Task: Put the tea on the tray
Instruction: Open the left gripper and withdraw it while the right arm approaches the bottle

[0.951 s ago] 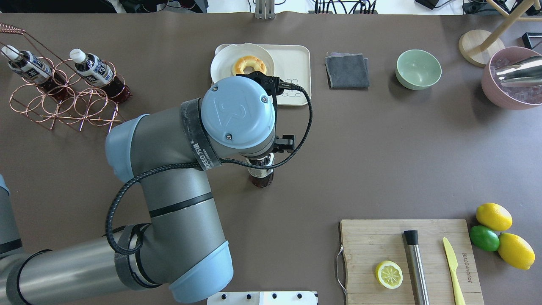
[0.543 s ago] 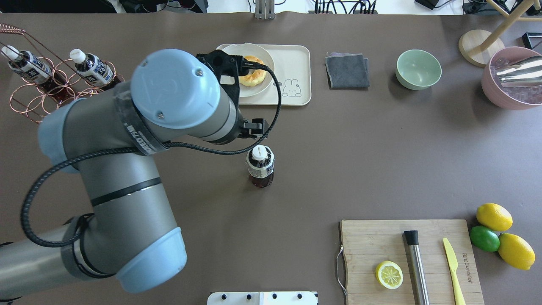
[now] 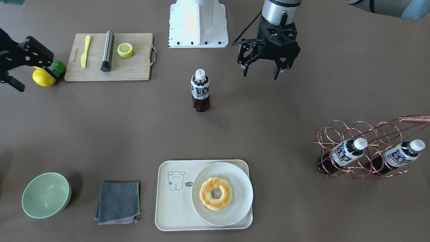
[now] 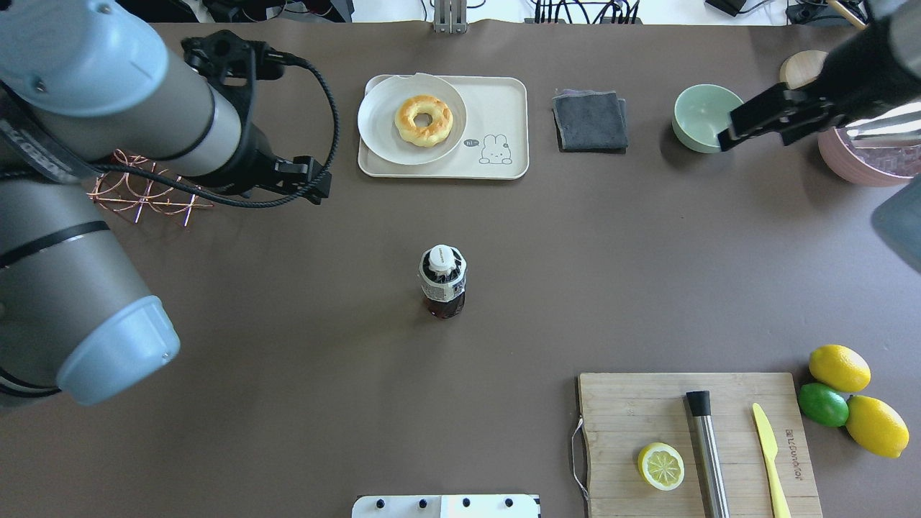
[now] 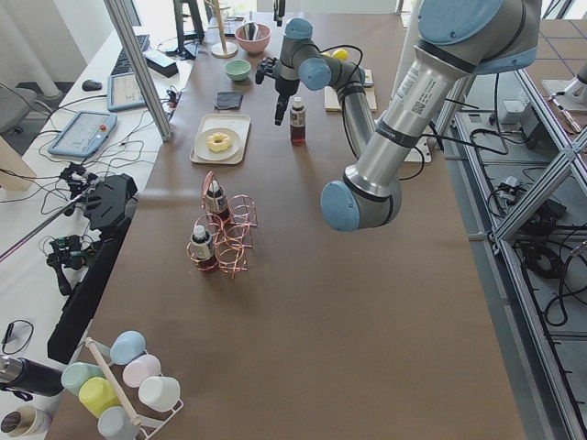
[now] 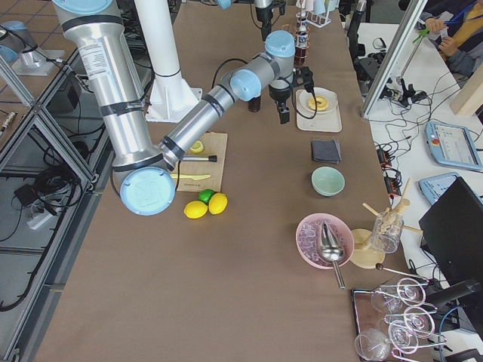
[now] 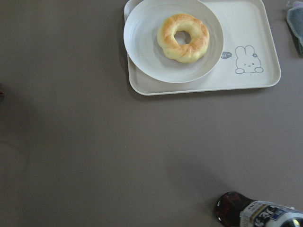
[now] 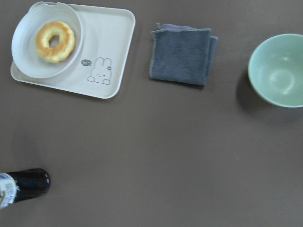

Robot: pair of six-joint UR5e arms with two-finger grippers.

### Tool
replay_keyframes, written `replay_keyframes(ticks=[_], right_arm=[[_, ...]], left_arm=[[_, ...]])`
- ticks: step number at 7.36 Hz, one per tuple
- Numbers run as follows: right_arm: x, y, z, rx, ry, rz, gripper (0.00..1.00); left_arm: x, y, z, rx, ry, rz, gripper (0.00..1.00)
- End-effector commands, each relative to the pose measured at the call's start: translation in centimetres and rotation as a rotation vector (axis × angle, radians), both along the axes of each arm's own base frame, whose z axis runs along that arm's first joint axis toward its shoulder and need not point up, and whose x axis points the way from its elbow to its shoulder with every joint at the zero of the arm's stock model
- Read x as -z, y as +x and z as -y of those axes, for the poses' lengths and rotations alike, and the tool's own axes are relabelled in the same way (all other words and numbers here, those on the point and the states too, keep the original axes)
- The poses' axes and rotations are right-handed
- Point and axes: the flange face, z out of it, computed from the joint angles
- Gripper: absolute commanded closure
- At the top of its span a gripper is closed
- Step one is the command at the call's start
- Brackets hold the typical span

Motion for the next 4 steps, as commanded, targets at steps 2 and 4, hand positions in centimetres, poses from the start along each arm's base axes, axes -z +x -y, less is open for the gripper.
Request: replay_keyframes(ticks=[2,4], right_arm=[[12.2,-18.1,-4.8,-0.077,-0.108,0.018,0.0],[19.4,-23.9,-7.3,-0.074,-0.108,-0.05,0.04]], left_arm=[[-9.4,-7.4,2.8,-0.096,0.025,0.016,0.06],[-9.8,-7.2,3.2,-0.093,0.026,0.015,0.06]])
